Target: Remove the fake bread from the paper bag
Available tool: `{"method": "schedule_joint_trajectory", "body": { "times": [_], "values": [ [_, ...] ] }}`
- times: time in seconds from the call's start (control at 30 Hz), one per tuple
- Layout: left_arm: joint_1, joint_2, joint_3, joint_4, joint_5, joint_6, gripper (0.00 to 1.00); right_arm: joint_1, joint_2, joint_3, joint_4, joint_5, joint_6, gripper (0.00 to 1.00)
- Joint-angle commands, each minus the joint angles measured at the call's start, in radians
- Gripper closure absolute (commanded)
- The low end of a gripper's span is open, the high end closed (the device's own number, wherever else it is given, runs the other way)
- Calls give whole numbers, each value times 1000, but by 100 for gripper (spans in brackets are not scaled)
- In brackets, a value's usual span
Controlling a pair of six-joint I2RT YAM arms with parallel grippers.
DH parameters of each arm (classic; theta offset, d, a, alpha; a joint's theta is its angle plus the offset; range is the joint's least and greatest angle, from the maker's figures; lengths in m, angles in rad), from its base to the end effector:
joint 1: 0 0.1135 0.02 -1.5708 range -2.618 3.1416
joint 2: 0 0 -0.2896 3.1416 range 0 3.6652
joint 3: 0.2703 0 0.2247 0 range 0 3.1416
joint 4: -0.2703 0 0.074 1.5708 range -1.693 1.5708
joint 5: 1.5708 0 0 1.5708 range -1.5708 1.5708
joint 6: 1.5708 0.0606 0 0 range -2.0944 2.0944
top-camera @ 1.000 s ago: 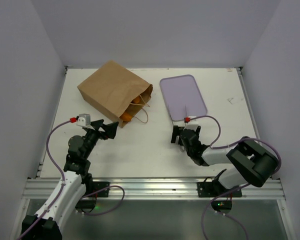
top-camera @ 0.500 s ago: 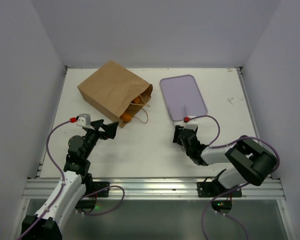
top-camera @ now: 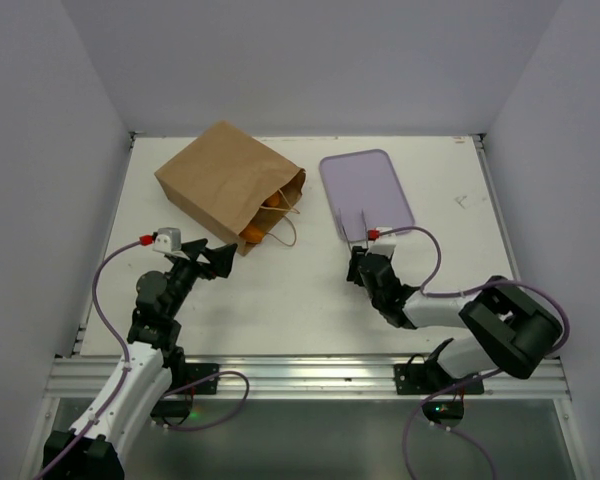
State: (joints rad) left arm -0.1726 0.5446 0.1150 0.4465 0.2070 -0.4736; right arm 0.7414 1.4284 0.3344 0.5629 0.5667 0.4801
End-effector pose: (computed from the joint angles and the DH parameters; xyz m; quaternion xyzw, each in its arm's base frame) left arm 0.1234 -0.0342 0.2301 -0.0317 0.7005 -0.2939 0.6495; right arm 0.1986 0.1377 0.1719 0.0291 0.8443 0.0747 0.5299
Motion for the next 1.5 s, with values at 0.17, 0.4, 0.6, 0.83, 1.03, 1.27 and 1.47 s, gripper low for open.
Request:
{"method": "schedule_joint_trajectory", "body": {
  "times": [0.17, 0.4, 0.6, 0.83, 1.03, 1.27, 1.47],
  "values": [
    [-8, -3, 28, 6, 8, 30, 0, 7, -100, 87, -76, 22, 6, 46],
    [-8, -2, 26, 11, 11, 29, 0, 6, -144, 121, -146, 4, 9, 49],
    [-8, -2, 26, 11, 11, 29, 0, 6, -186, 170, -208, -82, 2, 48],
    [-7, -12, 29, 1, 14, 38, 0, 4, -194, 213, -297, -237, 11, 49],
    [-8, -23, 25, -6, 20, 55, 0, -2, -246, 221, -357, -291, 29, 49],
    [-7, -129, 18, 0, 25, 63, 0, -45, -333, 218, -445, -350, 26, 51],
    [-7, -149, 104, -98, 28, 69, 0, -71, -407, 232, -511, -384, 12, 53]
  ]
}}
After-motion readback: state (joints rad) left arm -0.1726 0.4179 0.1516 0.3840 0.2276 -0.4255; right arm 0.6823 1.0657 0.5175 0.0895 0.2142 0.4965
